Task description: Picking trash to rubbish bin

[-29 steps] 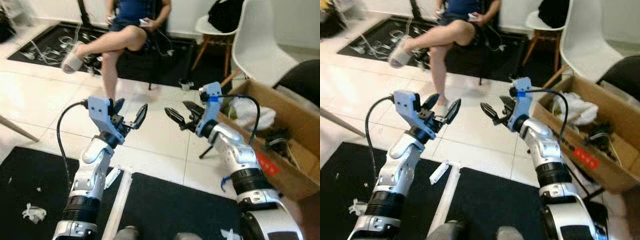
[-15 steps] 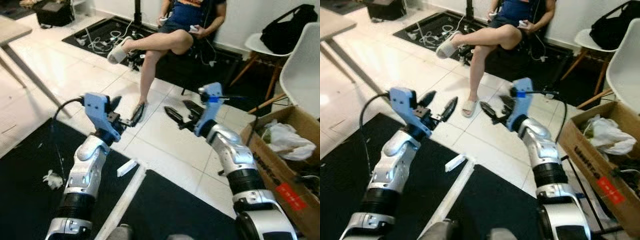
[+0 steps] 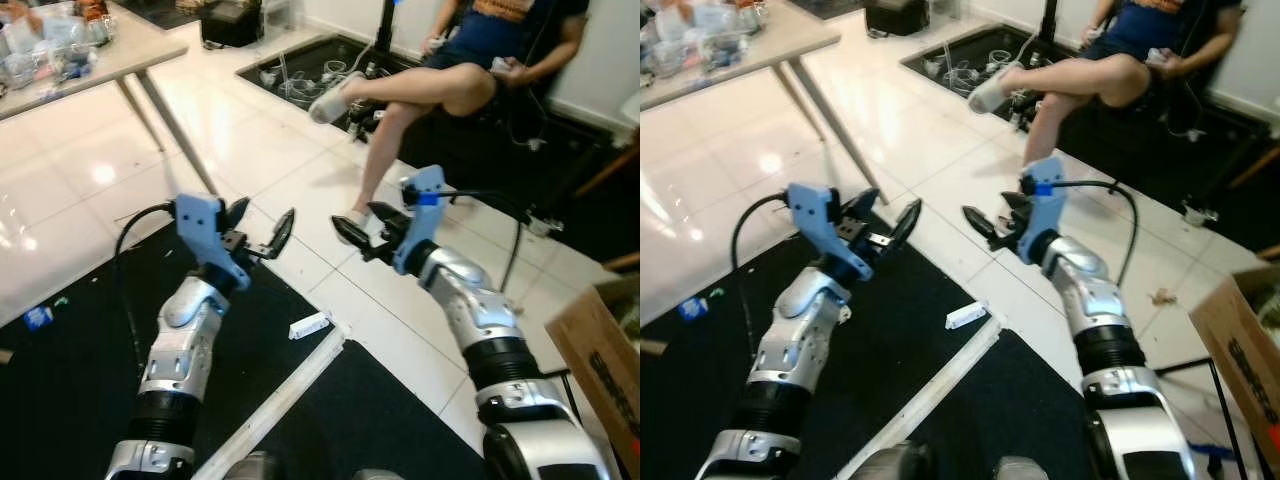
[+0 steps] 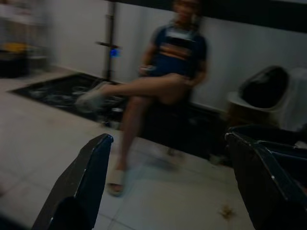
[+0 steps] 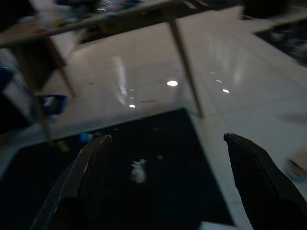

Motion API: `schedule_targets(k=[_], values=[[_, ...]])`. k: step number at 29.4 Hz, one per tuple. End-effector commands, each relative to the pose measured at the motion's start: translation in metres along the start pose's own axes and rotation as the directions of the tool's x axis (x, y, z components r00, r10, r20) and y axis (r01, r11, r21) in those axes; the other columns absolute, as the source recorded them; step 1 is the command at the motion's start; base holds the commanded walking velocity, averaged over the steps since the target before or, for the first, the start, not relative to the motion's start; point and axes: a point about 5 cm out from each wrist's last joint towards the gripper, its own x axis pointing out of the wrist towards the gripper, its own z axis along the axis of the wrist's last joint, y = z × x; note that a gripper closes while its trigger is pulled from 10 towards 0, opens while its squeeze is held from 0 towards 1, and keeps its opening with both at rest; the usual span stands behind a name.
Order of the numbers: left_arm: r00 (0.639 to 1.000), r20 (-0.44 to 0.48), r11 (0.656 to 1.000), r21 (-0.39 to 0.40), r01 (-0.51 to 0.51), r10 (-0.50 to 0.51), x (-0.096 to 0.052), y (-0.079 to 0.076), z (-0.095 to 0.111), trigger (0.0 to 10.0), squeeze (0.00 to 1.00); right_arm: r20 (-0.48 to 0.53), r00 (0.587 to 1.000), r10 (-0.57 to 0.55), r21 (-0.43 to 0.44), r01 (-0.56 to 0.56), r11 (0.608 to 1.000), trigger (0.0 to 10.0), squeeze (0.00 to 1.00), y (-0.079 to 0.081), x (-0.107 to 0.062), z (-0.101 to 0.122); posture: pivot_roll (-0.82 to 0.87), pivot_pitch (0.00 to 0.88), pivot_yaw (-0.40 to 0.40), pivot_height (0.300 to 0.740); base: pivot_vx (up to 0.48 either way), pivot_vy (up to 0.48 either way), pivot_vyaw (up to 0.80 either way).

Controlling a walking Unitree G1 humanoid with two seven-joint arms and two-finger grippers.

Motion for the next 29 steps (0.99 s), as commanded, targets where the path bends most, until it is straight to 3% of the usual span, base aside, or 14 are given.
schedule_targets(k=[1, 24, 29], values=[[1.000, -0.014, 1.000, -0.007, -0.004, 0.004, -0.0026, 0.0005, -0.0039, 10.0, 0.00, -0.006, 1.000, 0.016, 0.004, -0.016, 1.000, 10.0, 0.00, 0.0037, 0.0003, -0.0038, -0.04, 0.000, -0.020, 0.740, 0.000, 0.000, 0.79], [1.000, -0.014, 1.000, -0.003, -0.007, 0.007, -0.0024, 0.0008, -0.0038, 10.0, 0.00, -0.006, 1.000, 0.008, 0.016, -0.008, 1.000, 10.0, 0.00, 0.0027, 0.0000, -0.0043, -0.04, 0.000, -0.019, 0.740, 0.000, 0.000, 0.79], [1.000, -0.004, 1.000, 0.008, 0.012, -0.012, -0.0021, -0.0010, -0.0024, 10.0, 0.00, -0.003, 1.000, -0.019, 0.045, 0.019, 0.999, 10.0, 0.00, -0.0002, -0.0001, -0.0046, -0.04, 0.000, -0.020, 0.740, 0.000, 0.000, 0.00]])
